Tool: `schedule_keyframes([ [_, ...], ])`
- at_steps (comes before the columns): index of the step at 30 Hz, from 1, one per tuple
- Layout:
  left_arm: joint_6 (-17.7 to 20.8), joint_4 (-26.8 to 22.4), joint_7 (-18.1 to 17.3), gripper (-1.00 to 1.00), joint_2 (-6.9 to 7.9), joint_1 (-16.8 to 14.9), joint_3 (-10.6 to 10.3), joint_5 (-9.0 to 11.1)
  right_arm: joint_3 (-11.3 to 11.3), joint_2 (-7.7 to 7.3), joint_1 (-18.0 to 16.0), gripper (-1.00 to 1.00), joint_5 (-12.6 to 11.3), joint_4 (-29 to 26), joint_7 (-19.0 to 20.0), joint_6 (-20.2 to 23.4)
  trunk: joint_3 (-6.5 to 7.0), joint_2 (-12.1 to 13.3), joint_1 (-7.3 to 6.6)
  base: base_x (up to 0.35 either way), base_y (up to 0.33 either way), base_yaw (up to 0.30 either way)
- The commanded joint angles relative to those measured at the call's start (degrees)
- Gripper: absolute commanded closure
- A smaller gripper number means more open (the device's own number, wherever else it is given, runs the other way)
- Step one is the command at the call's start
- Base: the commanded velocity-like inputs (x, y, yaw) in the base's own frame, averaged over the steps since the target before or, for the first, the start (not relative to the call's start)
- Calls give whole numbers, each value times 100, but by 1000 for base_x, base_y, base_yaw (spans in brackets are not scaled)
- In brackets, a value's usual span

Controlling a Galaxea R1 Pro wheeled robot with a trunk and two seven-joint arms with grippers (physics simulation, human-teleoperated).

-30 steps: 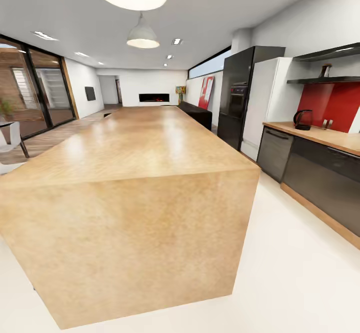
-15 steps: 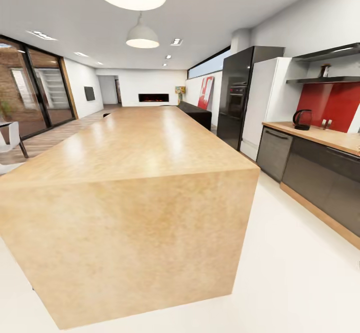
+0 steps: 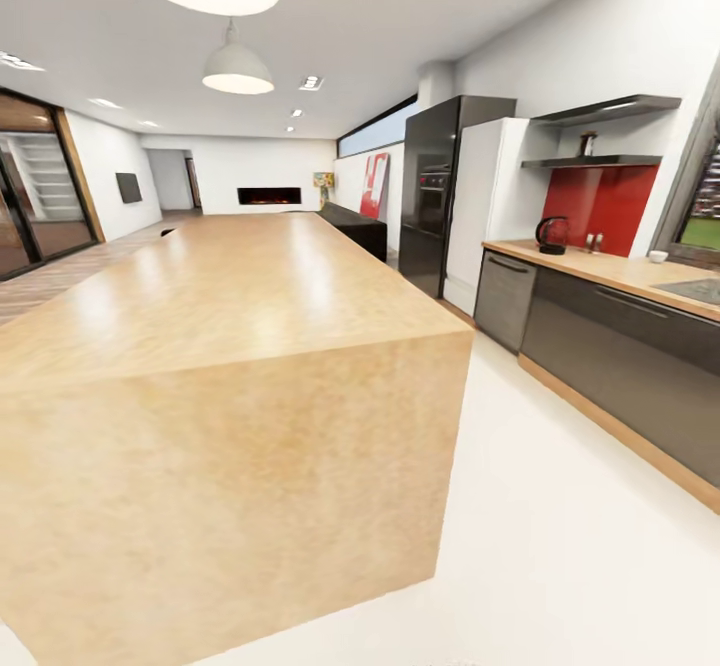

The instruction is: Set up a coffee station on the kitchen countertop: keep the coffee maker on the countertop, move the bottle of coffee from the kitchen shelf to the counter next to the coffee maker, place a paper coffee filter on top of the coffee maker, put the saucer next to the coffee maker with the coffee cup on the saucer, and place the electric kettle next to the coffee maker.

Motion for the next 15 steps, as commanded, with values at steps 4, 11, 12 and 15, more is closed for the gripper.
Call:
schedule_keyframes([
  [4,-1,0,1,-100,-1,1,2,1,0,1,1,-100,-5,-6,2,-7,-4,-2,0,0,0,-264],
  [11,20,-1,1,-100,-1,1,2,1,0,1,1,-100,-8,-6,6,-7,-4,-2,0,0,0,-265],
  [12,22,0,3,-100,-1,1,2,1,0,1,1,-100,-8,-6,6,-9,-4,-2,0,0,0,-265],
  [15,31,-1,7,-100,-1,1,2,2,0,1,1,-100,-8,-6,6,-7,14,38,-22,0,0,-265],
])
